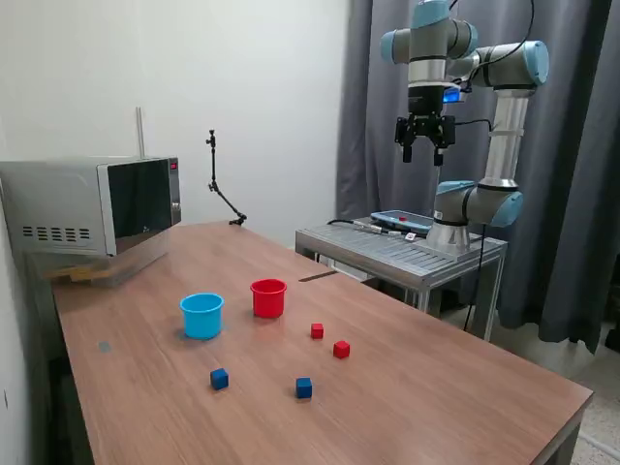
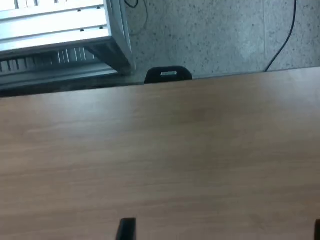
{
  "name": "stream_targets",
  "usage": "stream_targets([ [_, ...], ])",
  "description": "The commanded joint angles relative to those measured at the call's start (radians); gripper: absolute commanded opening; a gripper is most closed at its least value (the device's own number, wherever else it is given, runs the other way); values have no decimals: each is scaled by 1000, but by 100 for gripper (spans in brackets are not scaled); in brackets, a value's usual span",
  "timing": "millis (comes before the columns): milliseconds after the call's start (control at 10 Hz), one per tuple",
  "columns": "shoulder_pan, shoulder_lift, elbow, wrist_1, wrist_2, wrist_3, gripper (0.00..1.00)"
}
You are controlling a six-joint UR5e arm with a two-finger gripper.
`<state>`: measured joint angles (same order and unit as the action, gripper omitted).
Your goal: Place red objects in the red bin, and blue objects in the blue bin.
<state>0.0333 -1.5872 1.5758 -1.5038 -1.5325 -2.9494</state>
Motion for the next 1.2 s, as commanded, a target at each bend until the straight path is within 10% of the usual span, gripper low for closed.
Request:
stream_targets([
  [0,-4,0,4,-6,-4,-7,100],
  [1100,-73,127,-105,-113,-49,-122,100],
])
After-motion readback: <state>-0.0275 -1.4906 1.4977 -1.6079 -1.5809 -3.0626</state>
